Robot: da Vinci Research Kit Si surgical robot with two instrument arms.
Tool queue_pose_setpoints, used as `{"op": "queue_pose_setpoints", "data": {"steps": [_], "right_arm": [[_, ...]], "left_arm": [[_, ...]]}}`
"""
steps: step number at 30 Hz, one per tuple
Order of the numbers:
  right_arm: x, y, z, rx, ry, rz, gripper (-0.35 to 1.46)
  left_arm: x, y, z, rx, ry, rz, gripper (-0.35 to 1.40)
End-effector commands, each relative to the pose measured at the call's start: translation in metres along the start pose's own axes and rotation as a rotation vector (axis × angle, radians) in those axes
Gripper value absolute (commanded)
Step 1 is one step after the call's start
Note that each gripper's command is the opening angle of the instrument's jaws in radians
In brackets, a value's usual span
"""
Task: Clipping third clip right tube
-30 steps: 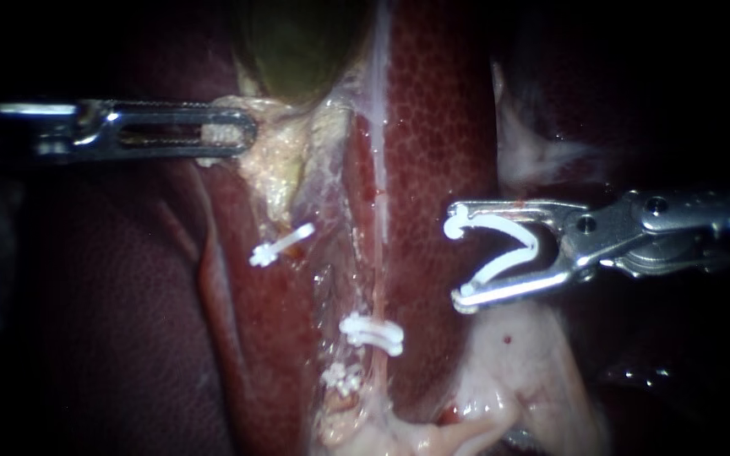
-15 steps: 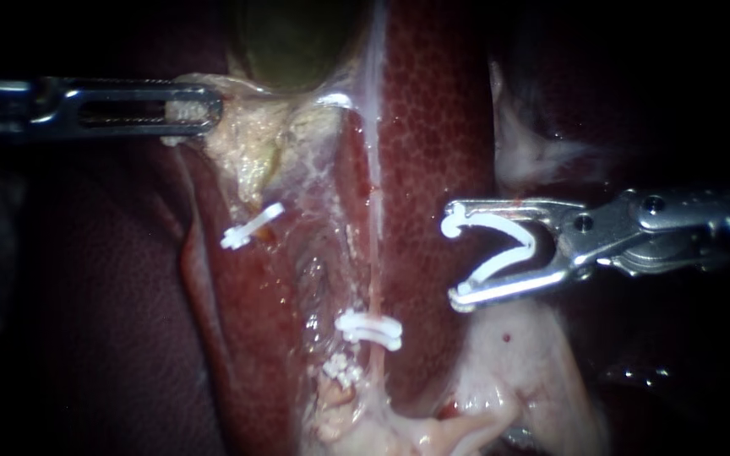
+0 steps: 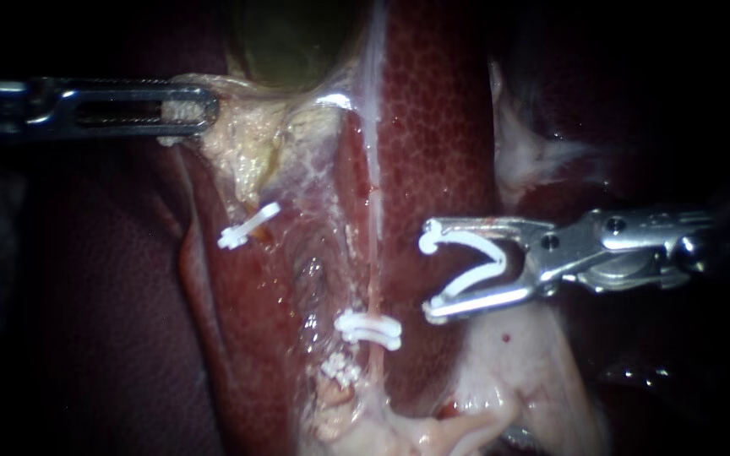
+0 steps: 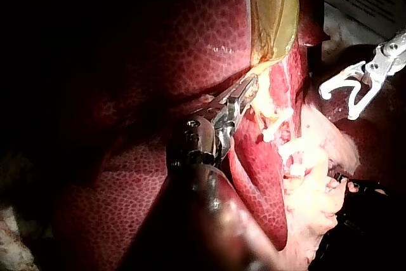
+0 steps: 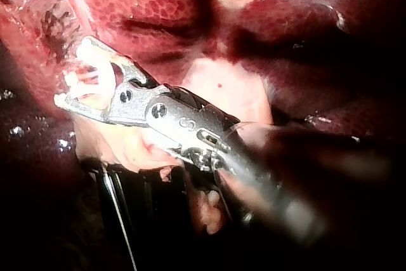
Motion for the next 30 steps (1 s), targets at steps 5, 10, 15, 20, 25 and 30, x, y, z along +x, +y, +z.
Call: {"op": "queue_pose_setpoints", "data": {"steps": [5, 10, 15, 20, 25, 30], "right_arm": [[-0.0025, 0.0016, 0.0013, -0.009, -0.021, 0.035, 0.60], [-0.0043, 0.0029, 0.0024, -0.023, -0.035, 0.057, 0.59], [-0.0059, 0.0044, 0.0035, -0.039, -0.036, 0.082, 0.59], [-0.0073, 0.0055, 0.0049, -0.052, -0.054, 0.106, 0.58], [-0.0082, 0.0059, 0.0064, -0.054, -0.054, 0.117, 0.58], [-0.0086, 0.0059, 0.0077, -0.044, -0.054, 0.131, 0.58]], "left_arm": [[0.0003, -0.0001, 0.0001, -0.003, -0.001, 0.002, -0.35], [0.0005, -0.0003, 0.0001, -0.004, -0.002, 0.002, -0.35], [0.0005, -0.0004, 0.0000, -0.006, -0.002, 0.002, -0.35], [0.0006, -0.0006, 0.0000, -0.010, -0.004, 0.002, -0.35], [0.0007, -0.0007, 0.0000, -0.011, -0.004, 0.002, -0.35], [0.0008, -0.0007, 0.0000, -0.009, -0.004, 0.003, -0.35]]}}
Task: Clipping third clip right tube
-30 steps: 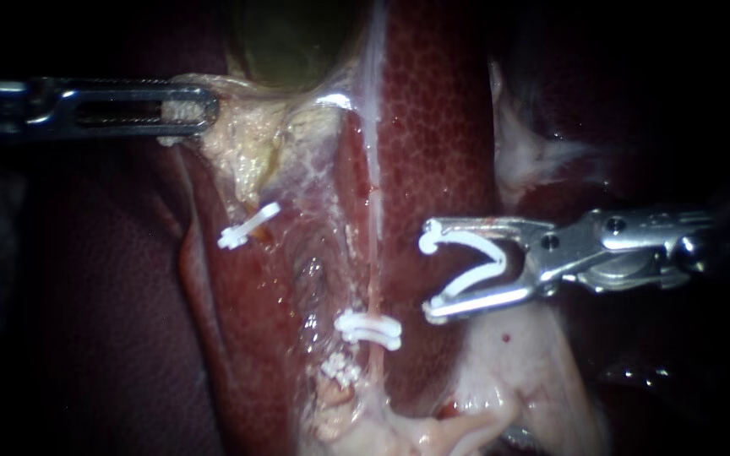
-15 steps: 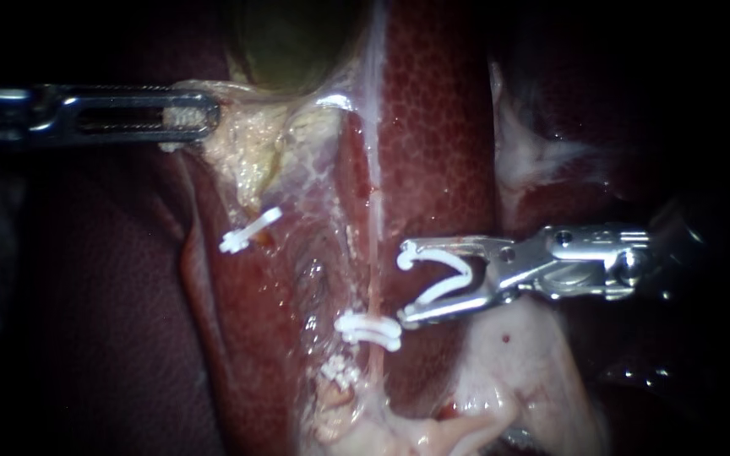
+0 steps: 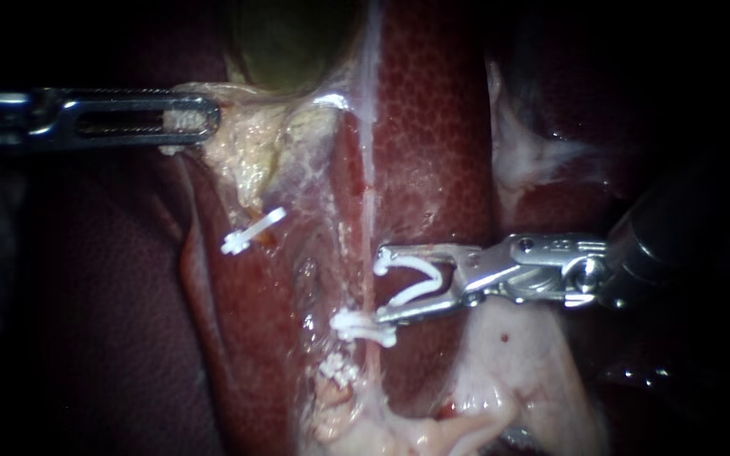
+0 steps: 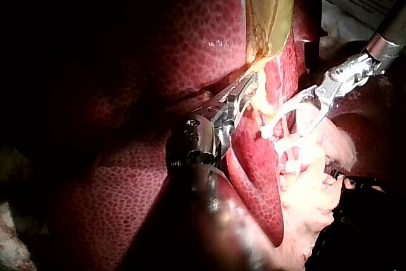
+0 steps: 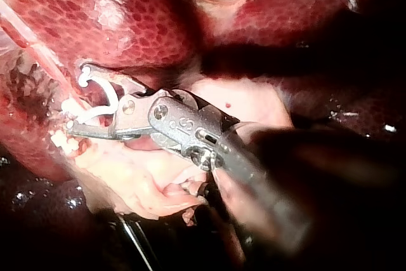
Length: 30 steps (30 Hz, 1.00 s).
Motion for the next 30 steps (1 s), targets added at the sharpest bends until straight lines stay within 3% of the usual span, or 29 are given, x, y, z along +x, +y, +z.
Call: {"op": "queue_pose_setpoints", "data": {"steps": [1, 5, 30], "right_arm": [[0.0000, 0.0000, 0.0002, 0.004, 0.000, -0.001, 0.58], [0.0000, 0.0001, 0.0009, 0.009, -0.003, 0.016, 0.58], [0.0009, 0.0006, 0.0042, 0.138, 0.097, 0.130, 0.55]], "left_arm": [[0.0001, 0.0000, 0.0001, 0.001, 0.000, 0.000, -0.35], [0.0001, -0.0001, 0.0001, 0.000, 0.000, 0.000, -0.35], [0.0004, -0.0004, 0.0001, 0.005, 0.001, 0.001, -0.35]]}}
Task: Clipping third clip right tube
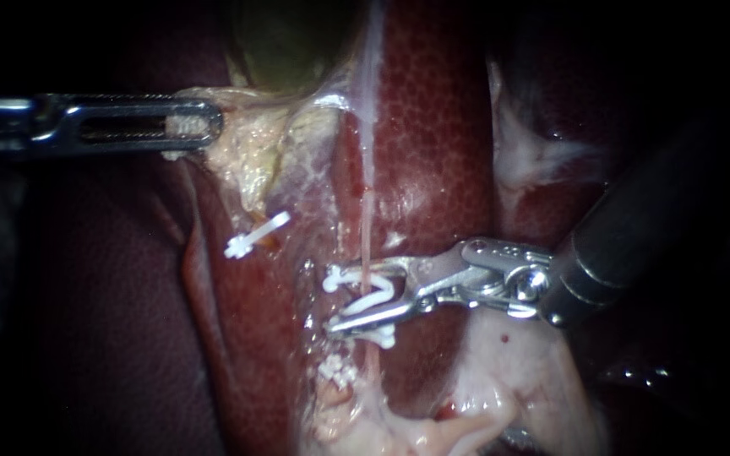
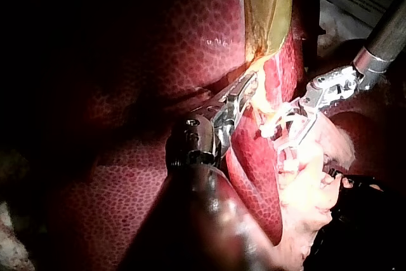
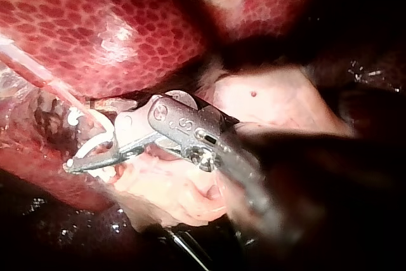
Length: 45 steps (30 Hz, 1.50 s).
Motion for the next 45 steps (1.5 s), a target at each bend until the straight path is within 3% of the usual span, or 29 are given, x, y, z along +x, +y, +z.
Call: {"op": "queue_pose_setpoints", "data": {"steps": [1, 17, 31, 39, 45], "right_arm": [[0.0001, 0.0000, 0.0000, -0.001, 0.001, 0.004, 0.54], [0.0011, -0.0001, -0.0006, -0.001, 0.004, 0.017, 0.54], [0.0009, -0.0002, -0.0013, 0.001, 0.004, 0.033, 0.47], [0.0007, 0.0000, -0.0017, 0.023, -0.003, 0.055, 0.27], [0.0006, 0.0004, -0.0020, 0.064, -0.019, 0.075, -0.03]], "left_arm": [[0.0000, 0.0000, 0.0000, 0.000, 0.000, 0.000, -0.35], [0.0003, 0.0000, 0.0000, 0.001, 0.000, 0.002, -0.35], [0.0006, -0.0001, 0.0001, 0.002, 0.000, 0.003, -0.35], [0.0006, 0.0000, 0.0001, 0.002, 0.000, 0.003, -0.35], [0.0006, -0.0001, 0.0001, 0.002, 0.000, 0.003, -0.35]]}}
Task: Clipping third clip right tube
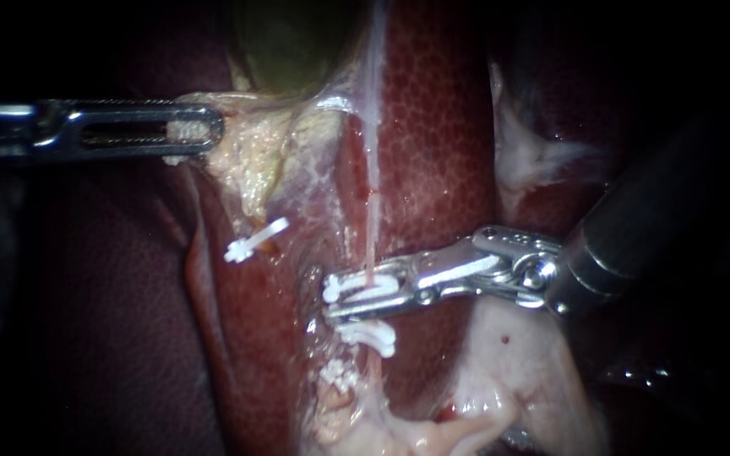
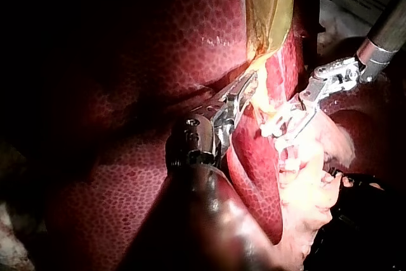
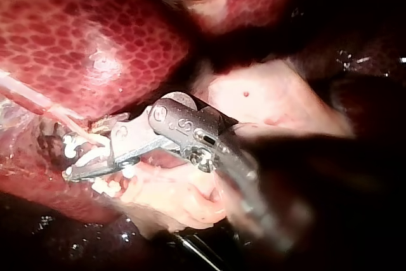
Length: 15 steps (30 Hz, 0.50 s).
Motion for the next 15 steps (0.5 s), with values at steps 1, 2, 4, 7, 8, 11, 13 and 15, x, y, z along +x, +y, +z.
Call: {"op": "queue_pose_setpoints", "data": {"steps": [1, 2, 4, 7, 8, 11, 13, 15], "right_arm": [[0.0000, 0.0000, 0.0000, -0.002, 0.001, 0.002, -0.05], [0.0000, 0.0001, -0.0001, -0.001, 0.000, 0.000, -0.10], [-0.0001, 0.0001, -0.0001, -0.002, 0.001, -0.001, -0.17], [-0.0001, 0.0003, -0.0003, -0.001, 0.001, 0.005, -0.33], [-0.0001, 0.0004, -0.0005, -0.003, 0.002, 0.005, -0.35], [0.0000, 0.0005, -0.0009, 0.001, 0.001, 0.018, -0.35], [0.0001, 0.0005, -0.0011, 0.003, 0.001, 0.025, -0.35], [0.0003, 0.0005, -0.0013, 0.004, 0.001, 0.026, -0.35]], "left_arm": [[0.0000, 0.0000, 0.0000, 0.000, 0.000, 0.000, -0.35], [0.0000, 0.0000, 0.0000, 0.000, 0.000, 0.000, -0.35], [0.0000, 0.0000, 0.0000, 0.000, 0.000, 0.000, -0.35], [0.0001, 0.0000, 0.0000, 0.000, 0.000, 0.000, -0.35], [0.0001, 0.0000, 0.0000, 0.000, 0.000, 0.000, -0.35], [0.0001, 0.0000, 0.0000, 0.000, 0.000, 0.000, -0.35], [0.0001, 0.0000, 0.0000, 0.000, 0.000, 0.000, -0.35], [0.0001, 0.0000, 0.0000, 0.000, 0.000, 0.000, -0.35]]}}
